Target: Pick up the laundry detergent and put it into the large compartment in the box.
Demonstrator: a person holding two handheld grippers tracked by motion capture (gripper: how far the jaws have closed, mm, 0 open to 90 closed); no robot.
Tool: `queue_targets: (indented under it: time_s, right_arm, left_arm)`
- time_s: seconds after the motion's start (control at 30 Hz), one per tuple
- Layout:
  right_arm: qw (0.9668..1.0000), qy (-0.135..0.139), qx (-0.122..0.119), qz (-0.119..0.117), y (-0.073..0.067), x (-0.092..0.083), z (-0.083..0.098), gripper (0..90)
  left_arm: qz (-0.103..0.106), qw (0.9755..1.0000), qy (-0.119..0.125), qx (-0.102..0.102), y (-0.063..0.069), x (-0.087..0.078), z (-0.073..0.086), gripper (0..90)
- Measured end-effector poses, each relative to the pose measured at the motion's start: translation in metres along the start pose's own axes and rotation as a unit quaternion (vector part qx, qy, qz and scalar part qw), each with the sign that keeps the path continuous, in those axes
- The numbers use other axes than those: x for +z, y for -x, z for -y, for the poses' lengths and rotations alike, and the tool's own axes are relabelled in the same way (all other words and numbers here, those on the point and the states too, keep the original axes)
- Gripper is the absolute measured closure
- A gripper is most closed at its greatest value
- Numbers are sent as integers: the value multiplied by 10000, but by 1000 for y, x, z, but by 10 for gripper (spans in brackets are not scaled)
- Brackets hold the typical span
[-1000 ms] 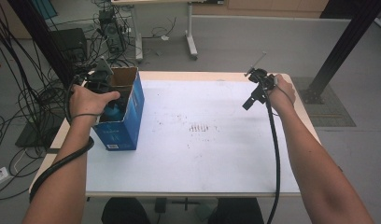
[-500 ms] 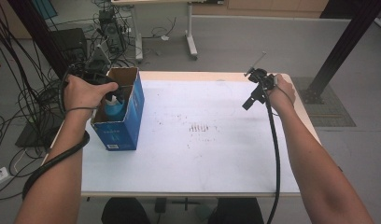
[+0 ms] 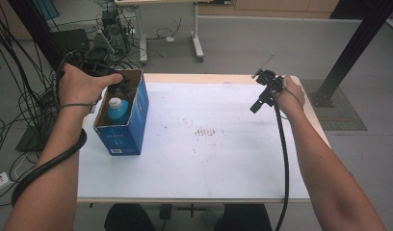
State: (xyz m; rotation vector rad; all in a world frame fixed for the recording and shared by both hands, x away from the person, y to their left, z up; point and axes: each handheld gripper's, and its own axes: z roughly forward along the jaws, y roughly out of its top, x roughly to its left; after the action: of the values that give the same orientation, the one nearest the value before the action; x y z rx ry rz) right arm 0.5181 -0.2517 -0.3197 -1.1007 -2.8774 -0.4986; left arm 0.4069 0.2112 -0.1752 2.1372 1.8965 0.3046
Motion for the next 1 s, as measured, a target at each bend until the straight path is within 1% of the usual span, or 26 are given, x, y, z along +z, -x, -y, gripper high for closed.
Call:
queue_targets:
  time_s: [0.03, 0.1, 0.17, 0.3, 0.37, 0.4, 0.47, 0.5, 0.53, 0.6, 0.67, 0.73, 0.77, 0.83, 0.93, 1.0]
  right_arm:
    - [10000, 8, -7, 12, 0, 0, 0, 71]
    - [10000, 16, -3, 5, 0, -1, 0, 71]
    - [10000, 35, 11, -5, 0, -1, 1, 71]
    - [10000, 14, 35, -12, 0, -1, 2, 71]
    - [10000, 12, 43, -18, -1, -2, 2, 71]
    - [10000, 14, 8, 10, 0, -2, 2, 71]
    - [10000, 12, 35, 14, -1, -3, 2, 72]
    - [10000, 21, 22, 15, -1, -3, 2, 71]
    - [10000, 10, 21, 25, -1, -4, 2, 72]
    - [10000, 14, 20, 12, -2, -3, 2, 71]
    - [10000, 24, 5, 9, -2, -4, 2, 71]
    - [10000, 36, 16, 2, -2, -4, 2, 71]
    - [10000, 17, 32, -10, -3, -4, 2, 71]
    - [10000, 14, 32, -2, -3, -4, 3, 71]
    - [10000, 4, 44, 10, -2, -4, 3, 71]
    - [10000, 17, 55, -14, -2, -4, 4, 71]
  left_arm:
    - [-5, 10000, 13, 39, 2, -3, 0, 128]
    - [-4, 10000, 29, 76, 5, -8, 0, 122]
    - [17, 9999, 48, 131, 9, -13, 0, 91]
    - [82, 9996, 91, 236, 18, -22, 1, 82]
    - [118, 9994, 93, 322, 23, -24, 1, 72]
    - [136, 9992, 82, 365, 26, -26, 2, 67]
    - [86, 9989, 48, 469, 32, -28, 3, 67]
    - [106, 9986, 42, 524, 36, -28, 3, 68]
    - [132, 9980, -6, 620, 40, -29, 4, 68]
    - [171, 9972, -17, 729, 49, -31, 5, 68]
    - [139, 9967, -28, 796, 56, -32, 6, 68]
    - [228, 9955, -10, 916, 63, -33, 6, 69]
    - [247, 9954, -6, 930, 65, -33, 6, 69]
    - [295, 9941, 10, 1043, 72, -33, 7, 69]
    - [350, 9924, -52, 1181, 81, -30, 8, 70]
    - [374, 9908, -119, 1298, 86, -27, 9, 72]
